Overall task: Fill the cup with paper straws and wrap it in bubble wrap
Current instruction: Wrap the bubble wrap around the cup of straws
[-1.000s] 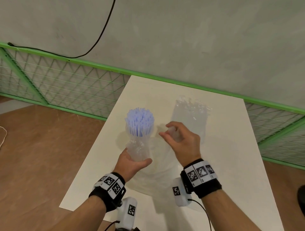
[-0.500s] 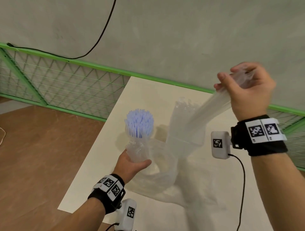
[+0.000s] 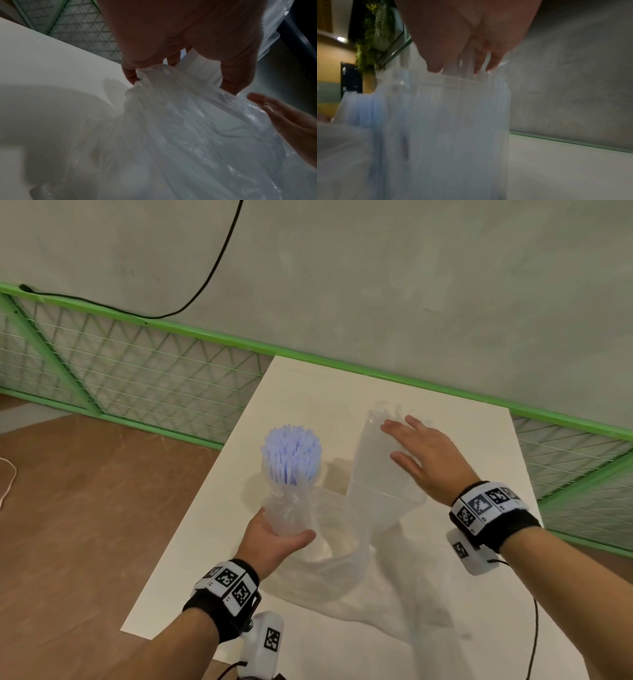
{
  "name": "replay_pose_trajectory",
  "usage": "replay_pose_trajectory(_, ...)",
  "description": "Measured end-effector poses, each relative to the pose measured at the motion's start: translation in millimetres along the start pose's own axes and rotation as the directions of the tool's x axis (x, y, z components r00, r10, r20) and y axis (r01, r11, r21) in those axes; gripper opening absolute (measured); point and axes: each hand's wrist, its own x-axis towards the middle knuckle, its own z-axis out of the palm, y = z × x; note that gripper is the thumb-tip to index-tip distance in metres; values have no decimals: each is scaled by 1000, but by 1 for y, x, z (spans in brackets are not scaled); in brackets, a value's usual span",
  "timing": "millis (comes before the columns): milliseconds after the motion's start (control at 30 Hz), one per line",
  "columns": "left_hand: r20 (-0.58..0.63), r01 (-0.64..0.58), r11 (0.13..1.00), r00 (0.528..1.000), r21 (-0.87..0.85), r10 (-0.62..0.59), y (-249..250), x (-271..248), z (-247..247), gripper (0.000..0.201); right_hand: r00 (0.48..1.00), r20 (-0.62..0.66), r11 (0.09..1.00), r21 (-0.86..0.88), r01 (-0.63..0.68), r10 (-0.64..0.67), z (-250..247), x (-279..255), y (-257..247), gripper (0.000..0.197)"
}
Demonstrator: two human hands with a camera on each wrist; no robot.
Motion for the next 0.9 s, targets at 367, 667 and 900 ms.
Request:
replay_pose_trajectory(367,19,-14,1000,1000,-23,15,-3,2,2,73,999,-24,982,-182,43,-48,-18,-13,-48,63)
replay_pose_trajectory(667,132,-94,996,987,-10,95,1,-6,6,70,957,270,867,497,-42,-109,26,-12,-124,115)
replay_pose_trajectory(900,174,-87,996,981,20,82,-5,-3,5,65,967,225,806,591,-36,-122,43,-10,-122,94)
